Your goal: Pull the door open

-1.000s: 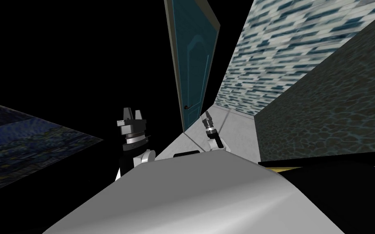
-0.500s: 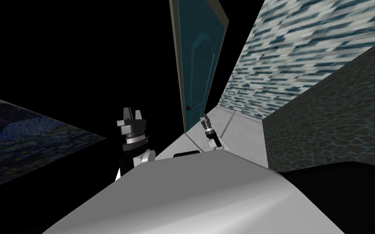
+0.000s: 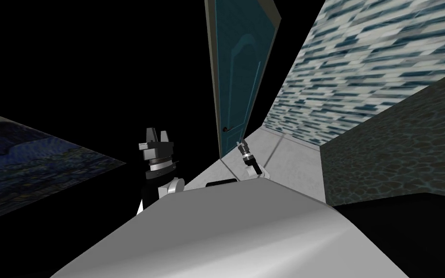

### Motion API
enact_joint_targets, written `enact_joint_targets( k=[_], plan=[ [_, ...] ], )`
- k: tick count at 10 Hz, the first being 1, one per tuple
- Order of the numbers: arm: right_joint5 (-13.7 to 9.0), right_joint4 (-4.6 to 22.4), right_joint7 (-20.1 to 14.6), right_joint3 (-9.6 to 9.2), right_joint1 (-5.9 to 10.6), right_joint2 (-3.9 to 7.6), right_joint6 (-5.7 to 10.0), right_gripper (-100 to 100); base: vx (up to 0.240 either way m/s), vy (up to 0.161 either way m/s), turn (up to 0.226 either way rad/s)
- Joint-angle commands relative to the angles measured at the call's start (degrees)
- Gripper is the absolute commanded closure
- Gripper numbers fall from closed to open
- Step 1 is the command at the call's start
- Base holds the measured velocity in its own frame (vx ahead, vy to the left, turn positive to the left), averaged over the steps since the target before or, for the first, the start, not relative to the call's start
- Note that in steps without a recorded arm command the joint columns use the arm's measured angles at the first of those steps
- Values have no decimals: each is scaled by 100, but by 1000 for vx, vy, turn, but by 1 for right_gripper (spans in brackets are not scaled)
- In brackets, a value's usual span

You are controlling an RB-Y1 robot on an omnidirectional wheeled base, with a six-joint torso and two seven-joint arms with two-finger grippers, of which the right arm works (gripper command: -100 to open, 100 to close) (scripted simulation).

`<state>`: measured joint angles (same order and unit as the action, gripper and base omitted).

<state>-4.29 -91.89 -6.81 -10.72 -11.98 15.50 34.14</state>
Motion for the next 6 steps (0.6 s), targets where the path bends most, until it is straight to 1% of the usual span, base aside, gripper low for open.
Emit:
enact_joint_targets(
  k=[1, 3, 6],
  plan=[
    [-43, 257, -46, -39, 91, 76, 73, -100, 50, -35, 117],
    [-111, 582, -111, -116, 225, 193, 175, -100, 80, -64, 172],
    [-211, 1191, -207, -228, 422, 363, 325, -100, 78, -68, 144]
  ],
)
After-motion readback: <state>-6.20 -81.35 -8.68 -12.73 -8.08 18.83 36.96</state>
